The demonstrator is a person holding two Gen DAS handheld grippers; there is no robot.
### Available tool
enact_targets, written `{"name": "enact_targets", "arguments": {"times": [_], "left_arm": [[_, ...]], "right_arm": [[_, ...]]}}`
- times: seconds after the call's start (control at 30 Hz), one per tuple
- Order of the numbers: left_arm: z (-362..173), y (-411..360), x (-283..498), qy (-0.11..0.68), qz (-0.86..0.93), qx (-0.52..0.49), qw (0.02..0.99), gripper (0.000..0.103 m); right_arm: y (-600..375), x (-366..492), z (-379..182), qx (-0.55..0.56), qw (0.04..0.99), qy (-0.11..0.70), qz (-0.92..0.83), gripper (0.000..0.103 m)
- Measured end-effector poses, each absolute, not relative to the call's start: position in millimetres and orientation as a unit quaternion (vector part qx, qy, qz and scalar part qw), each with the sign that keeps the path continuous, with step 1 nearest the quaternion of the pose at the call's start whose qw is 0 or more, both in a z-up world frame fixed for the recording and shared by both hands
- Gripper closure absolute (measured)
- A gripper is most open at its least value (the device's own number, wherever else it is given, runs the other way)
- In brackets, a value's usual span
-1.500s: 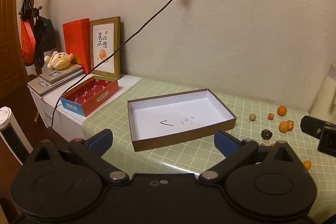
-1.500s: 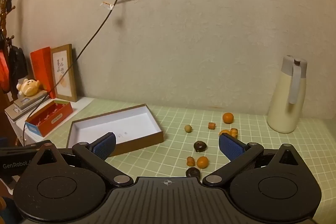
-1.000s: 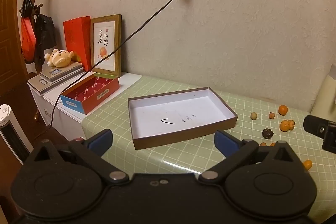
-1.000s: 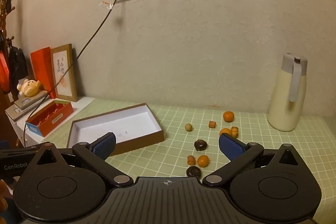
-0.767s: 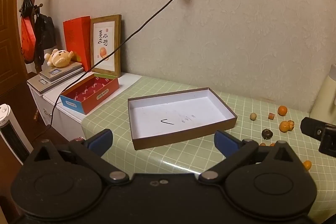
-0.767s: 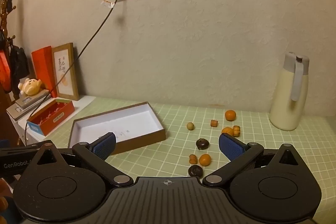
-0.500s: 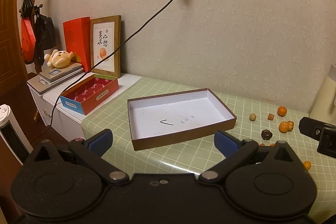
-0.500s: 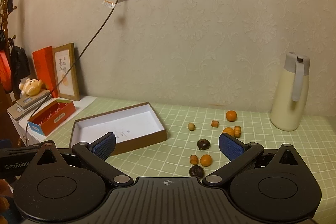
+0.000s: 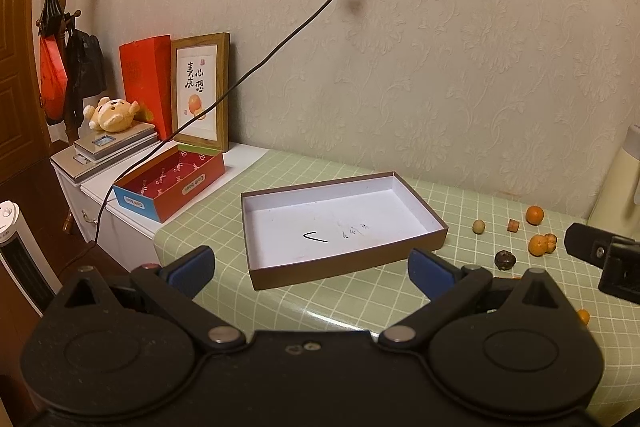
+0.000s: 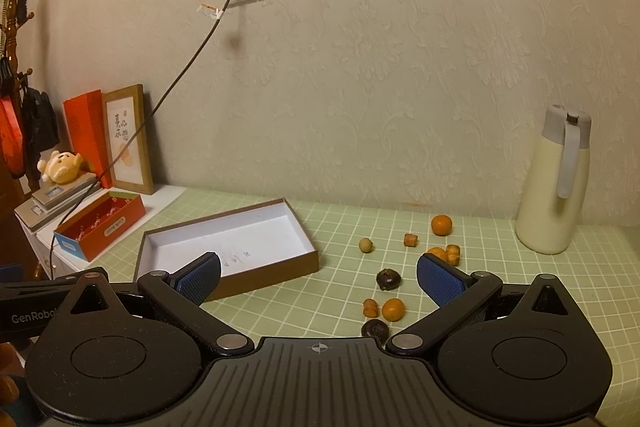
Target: Organize fruits
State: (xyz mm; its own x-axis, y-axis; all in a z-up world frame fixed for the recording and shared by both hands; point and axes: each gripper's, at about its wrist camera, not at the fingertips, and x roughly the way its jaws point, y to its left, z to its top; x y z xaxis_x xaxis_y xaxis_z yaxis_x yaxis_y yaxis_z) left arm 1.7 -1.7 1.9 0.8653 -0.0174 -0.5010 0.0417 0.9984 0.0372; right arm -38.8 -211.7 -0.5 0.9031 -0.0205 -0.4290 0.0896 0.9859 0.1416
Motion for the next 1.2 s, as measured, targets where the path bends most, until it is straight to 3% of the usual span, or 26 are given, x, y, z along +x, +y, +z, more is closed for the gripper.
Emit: {"name": "enact_targets", "arguments": {"times": [1.2], "left_arm": [[1.8, -2.5, 1.2, 0.26, -0.015, 0.025, 0.965, 0.006]], "right_arm": [[-213.6, -38.2, 0.4, 0.08, 0.972, 0.221, -0.028, 0.0]]}}
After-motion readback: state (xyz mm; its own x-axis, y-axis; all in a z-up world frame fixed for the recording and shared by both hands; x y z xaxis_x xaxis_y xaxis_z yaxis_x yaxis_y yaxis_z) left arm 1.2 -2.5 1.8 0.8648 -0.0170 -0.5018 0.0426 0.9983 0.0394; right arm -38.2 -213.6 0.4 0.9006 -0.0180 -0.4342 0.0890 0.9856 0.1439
